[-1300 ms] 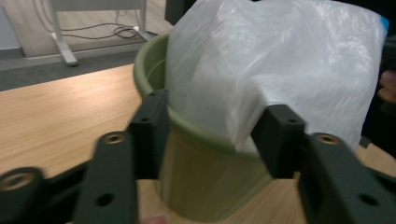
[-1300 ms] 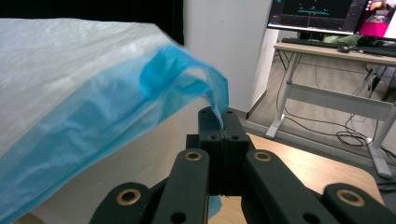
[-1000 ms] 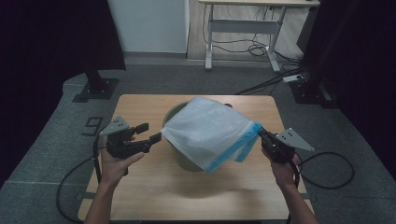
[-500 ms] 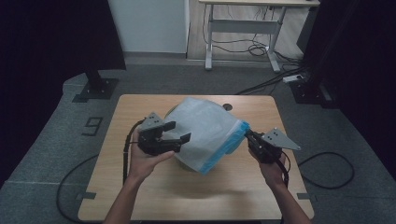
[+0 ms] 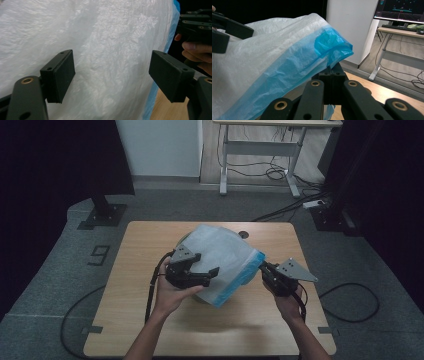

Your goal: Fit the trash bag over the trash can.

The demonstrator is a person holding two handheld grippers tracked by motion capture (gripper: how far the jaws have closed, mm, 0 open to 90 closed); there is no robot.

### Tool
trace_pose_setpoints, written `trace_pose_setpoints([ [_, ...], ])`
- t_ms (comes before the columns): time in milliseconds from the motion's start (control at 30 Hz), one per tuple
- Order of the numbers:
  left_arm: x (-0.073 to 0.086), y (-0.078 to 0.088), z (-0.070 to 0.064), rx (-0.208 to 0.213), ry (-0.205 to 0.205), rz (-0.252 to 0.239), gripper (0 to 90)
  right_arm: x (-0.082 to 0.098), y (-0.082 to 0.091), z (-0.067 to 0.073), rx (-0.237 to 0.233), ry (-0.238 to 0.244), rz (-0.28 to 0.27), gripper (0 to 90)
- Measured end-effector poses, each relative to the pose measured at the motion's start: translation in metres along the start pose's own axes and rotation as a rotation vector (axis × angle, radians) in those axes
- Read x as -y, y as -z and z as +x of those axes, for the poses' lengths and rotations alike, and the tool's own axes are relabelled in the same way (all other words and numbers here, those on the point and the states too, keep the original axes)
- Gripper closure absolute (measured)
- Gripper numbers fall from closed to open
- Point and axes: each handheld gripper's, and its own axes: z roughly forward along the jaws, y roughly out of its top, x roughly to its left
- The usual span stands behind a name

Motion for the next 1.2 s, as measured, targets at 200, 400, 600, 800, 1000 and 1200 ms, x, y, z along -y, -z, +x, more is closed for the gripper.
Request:
trace_pose_setpoints([
  [200,-0.001,-0.011,-0.006,-0.016,-0.013,0.024,31.9,-0.001,0.002,0.001,-0.003,-0.003,-0.005,88.4],
  [400,-0.002,-0.012,-0.007,0.008,-0.005,0.038,55.2,-0.001,0.005,0.0,-0.005,-0.005,-0.009,88.3],
  [600,-0.003,-0.012,-0.002,0.04,0.022,0.047,69.6,0.002,0.004,-0.001,-0.002,-0.011,-0.005,88.3],
  [800,-0.004,-0.01,0.005,0.095,0.056,0.038,83.9,0.001,0.005,-0.002,-0.004,-0.012,-0.009,88.3],
  [1000,-0.003,-0.007,0.009,0.13,0.064,0.007,89.6,0.002,0.006,-0.004,0.001,-0.015,-0.006,88.3],
  [1200,-0.005,0.0,0.011,0.111,0.053,-0.043,89.7,0.005,0.008,-0.007,0.002,-0.027,0.003,87.3],
])
